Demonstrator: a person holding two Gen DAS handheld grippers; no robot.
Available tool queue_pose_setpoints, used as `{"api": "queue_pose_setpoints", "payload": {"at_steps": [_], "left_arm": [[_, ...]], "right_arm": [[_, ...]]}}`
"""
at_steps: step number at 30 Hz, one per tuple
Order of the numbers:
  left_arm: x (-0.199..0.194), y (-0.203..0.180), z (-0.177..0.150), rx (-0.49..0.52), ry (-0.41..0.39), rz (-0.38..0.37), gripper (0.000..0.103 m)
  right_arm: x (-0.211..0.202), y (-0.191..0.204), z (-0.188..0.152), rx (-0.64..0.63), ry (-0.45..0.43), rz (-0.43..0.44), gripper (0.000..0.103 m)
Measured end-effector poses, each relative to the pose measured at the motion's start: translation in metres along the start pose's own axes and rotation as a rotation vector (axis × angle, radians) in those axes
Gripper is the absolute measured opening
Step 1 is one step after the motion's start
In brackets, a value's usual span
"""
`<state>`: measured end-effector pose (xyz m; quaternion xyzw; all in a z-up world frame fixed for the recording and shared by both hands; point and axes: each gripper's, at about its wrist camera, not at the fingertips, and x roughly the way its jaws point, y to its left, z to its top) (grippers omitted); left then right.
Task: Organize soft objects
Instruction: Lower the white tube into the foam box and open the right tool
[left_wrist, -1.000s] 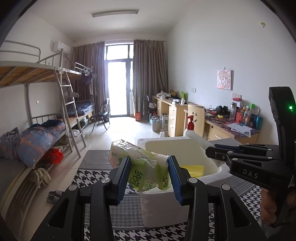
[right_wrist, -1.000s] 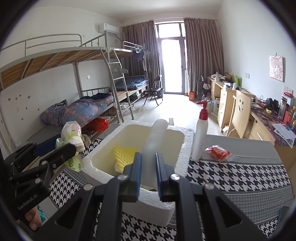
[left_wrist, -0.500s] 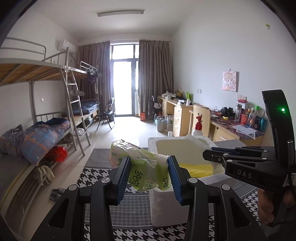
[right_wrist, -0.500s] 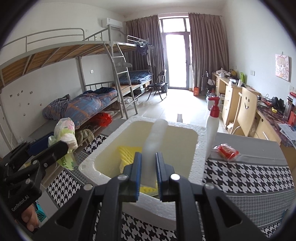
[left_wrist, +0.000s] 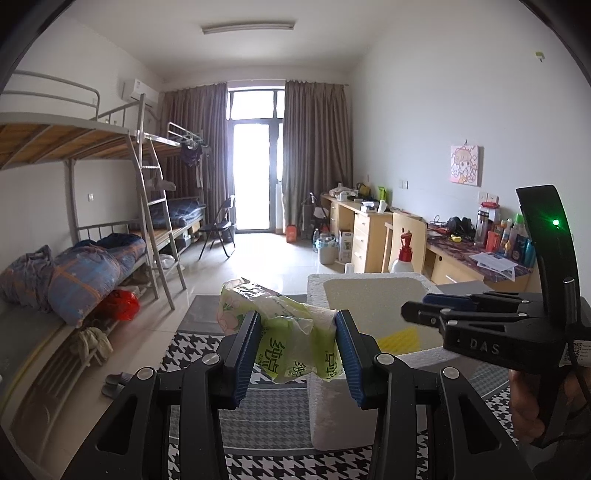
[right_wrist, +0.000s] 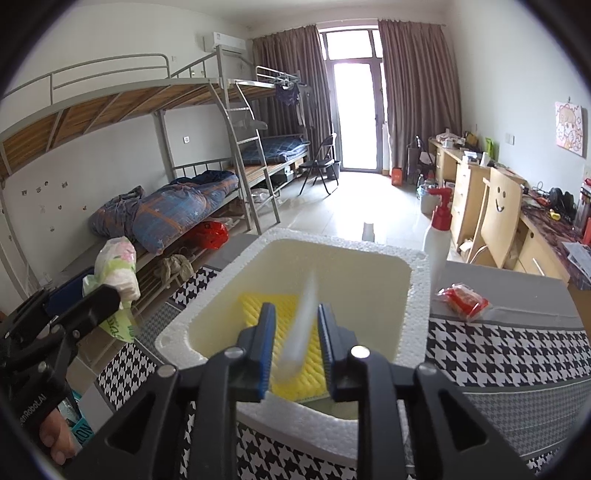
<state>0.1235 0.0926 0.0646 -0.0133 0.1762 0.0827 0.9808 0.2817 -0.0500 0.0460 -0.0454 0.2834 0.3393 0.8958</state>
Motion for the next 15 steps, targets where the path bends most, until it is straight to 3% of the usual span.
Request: {"api": "queue_pose_setpoints", "payload": {"at_steps": [2,4,15], "left_arm": [[0.001,0.000,0.000,0.002,0.003,0.000,0.044],[0.001,0.002,0.000,0.002,0.007,-0.001,0.044],[0.004,-0.001,0.001,0.003,0.011,-0.004,0.044]], "right_arm": [[-0.001,0.001,-0.001,-0.003,0.000,0.010,0.052],[-0.005,0.001,-0.002,0.001,-0.019,0.016,0.067],[-0.011,0.003,0.000,-0.021,-0.047,0.003,0.084]]}}
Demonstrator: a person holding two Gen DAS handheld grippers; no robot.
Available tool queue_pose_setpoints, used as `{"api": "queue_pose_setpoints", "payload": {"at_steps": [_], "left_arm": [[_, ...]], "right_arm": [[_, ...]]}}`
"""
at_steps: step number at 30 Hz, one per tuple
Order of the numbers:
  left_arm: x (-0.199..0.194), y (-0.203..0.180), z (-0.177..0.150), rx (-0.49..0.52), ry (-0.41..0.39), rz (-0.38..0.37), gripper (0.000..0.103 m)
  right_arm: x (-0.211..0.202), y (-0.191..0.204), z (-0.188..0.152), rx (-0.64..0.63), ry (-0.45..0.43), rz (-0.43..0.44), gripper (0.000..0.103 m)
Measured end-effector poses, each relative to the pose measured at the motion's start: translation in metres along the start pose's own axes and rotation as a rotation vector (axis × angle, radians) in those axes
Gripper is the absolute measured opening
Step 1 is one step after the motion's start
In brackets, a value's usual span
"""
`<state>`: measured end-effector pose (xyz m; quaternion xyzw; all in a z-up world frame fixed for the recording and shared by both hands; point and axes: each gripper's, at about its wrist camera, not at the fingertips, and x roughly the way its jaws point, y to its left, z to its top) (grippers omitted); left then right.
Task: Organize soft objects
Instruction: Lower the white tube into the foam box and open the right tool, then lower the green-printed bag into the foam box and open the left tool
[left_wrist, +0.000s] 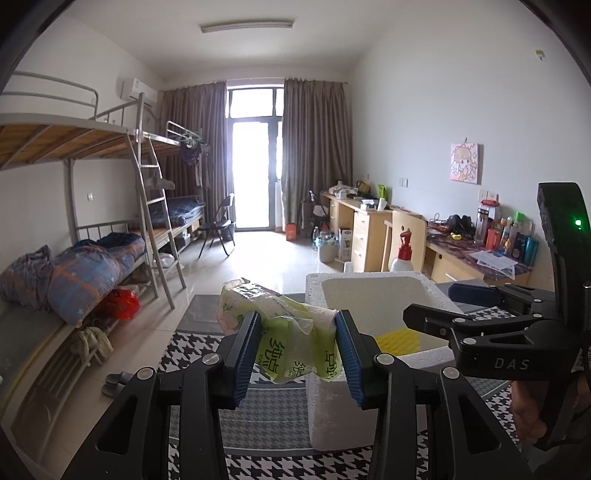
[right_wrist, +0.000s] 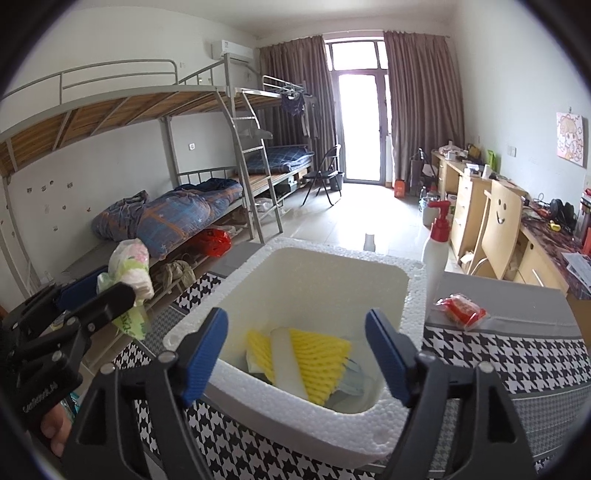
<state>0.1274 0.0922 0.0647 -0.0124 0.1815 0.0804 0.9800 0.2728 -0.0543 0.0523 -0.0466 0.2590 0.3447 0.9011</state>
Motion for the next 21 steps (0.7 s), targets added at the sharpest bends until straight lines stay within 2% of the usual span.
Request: {"api": "queue_pose_setpoints", "payload": {"at_steps": [21], "left_arm": [[0.012,-0.014,0.011,0.018,0.011,-0.069,0.044]], "right_arm": [[-0.019,-0.015,-0.006,0.034,-0.025,-0.021,0.086]]}}
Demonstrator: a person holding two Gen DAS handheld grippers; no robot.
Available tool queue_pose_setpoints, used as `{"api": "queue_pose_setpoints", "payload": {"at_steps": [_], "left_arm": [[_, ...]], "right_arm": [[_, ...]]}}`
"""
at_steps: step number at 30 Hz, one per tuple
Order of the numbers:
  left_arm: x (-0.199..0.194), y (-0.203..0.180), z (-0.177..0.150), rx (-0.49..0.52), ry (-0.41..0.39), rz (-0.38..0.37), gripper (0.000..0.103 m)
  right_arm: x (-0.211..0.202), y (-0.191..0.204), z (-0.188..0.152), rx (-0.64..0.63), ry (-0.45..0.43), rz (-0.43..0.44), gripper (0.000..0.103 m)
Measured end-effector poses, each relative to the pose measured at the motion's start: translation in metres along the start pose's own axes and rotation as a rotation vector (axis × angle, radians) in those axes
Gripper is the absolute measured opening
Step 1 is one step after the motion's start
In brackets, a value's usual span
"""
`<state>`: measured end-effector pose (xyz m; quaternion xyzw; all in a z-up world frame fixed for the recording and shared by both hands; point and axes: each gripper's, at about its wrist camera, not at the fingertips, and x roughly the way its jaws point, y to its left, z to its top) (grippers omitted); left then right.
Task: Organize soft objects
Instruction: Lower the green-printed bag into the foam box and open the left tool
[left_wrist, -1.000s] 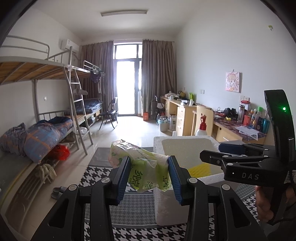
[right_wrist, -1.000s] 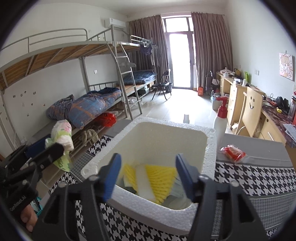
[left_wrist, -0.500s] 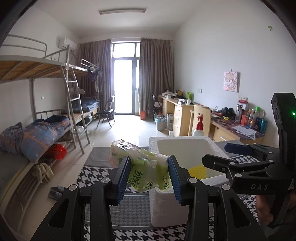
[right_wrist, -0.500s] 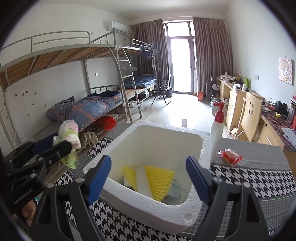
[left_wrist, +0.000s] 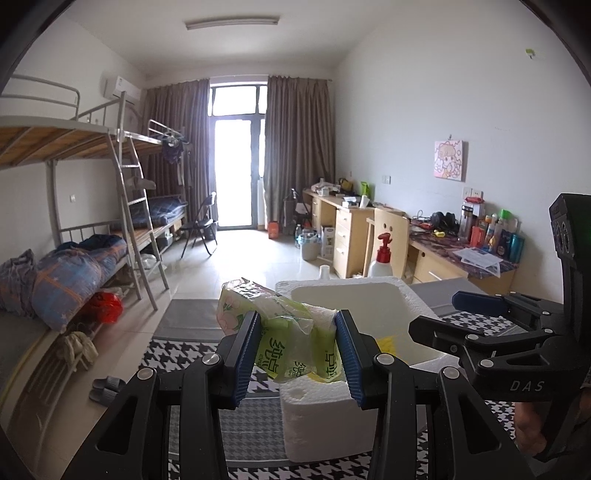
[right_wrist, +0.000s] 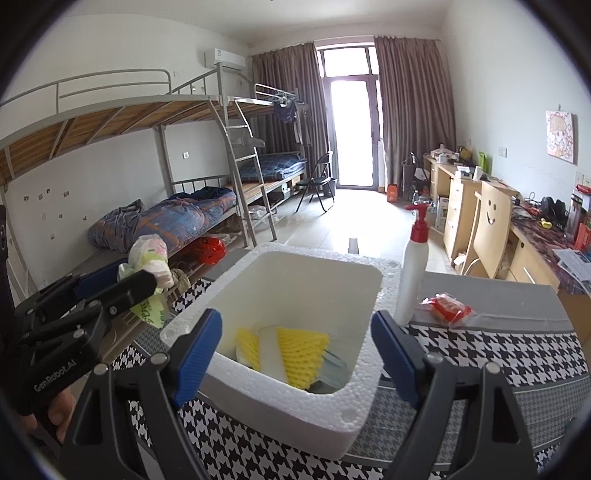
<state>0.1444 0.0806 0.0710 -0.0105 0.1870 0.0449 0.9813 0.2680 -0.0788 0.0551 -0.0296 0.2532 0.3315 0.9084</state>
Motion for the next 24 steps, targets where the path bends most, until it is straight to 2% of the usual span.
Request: {"api": "queue_pose_setpoints", "payload": {"at_steps": [11,24], "left_arm": [[0.010,-0.011,0.004,0.022,0.012,-0.021,0.044],[0.026,-0.025,0.011,0.038,0.054,-0.088,0.044]], "right_arm": [[-0.005,-0.012,-0.004,0.019,-0.001,-0.029,0.086],[-0.023,-0.035,-0.011,0.059,-0.019,-0.077,0.086]]}}
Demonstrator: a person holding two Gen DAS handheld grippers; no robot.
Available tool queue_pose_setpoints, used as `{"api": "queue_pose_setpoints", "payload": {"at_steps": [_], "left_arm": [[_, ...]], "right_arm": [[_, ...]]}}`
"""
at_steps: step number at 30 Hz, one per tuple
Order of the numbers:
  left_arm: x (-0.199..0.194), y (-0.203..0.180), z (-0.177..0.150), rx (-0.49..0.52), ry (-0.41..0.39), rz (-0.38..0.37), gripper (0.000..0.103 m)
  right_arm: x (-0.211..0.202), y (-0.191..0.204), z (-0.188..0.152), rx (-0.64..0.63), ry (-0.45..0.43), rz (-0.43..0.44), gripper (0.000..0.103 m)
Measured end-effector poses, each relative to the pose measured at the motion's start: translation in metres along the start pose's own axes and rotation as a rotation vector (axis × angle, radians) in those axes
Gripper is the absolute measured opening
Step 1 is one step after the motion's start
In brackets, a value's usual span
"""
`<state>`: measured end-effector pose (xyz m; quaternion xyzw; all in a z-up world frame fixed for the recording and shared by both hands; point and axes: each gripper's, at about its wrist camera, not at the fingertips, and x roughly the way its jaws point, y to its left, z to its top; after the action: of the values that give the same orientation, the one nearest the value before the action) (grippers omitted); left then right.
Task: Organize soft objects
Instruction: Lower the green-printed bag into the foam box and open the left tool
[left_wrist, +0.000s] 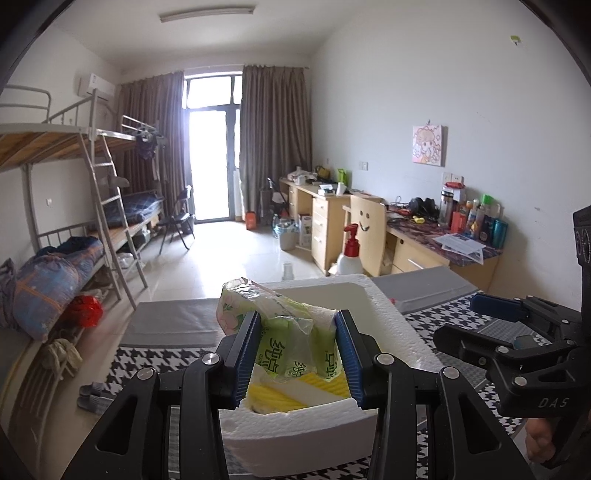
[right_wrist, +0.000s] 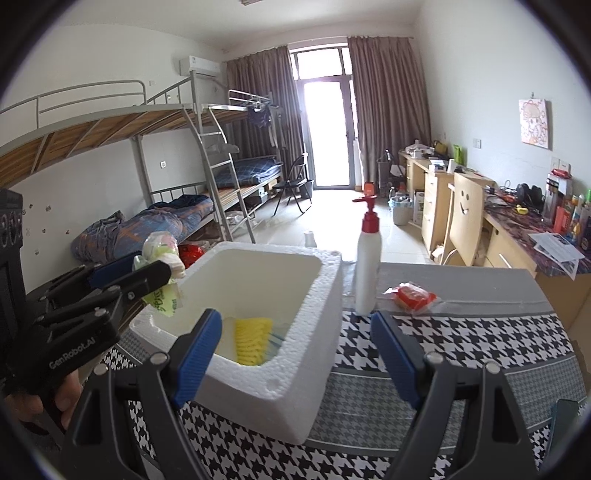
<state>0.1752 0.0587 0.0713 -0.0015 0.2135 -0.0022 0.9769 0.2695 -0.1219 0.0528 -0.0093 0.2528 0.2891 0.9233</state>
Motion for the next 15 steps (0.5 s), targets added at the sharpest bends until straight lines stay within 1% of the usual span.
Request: {"api": "queue_pose_setpoints", "payload": {"at_steps": [8,15], "left_arm": [[0.011,-0.007,0.002,0.004,0.024,-0.018,0.044],[0.018,-0.013,0.006,0.012,0.041,-0.020,0.044]], "right_arm": [[-0.008,-0.015,-0.004,0.025,-0.007,-0.038,0.086],[-0.014,-0.018,-0.008,0.037,-0.011,-0.053,0.086]]}}
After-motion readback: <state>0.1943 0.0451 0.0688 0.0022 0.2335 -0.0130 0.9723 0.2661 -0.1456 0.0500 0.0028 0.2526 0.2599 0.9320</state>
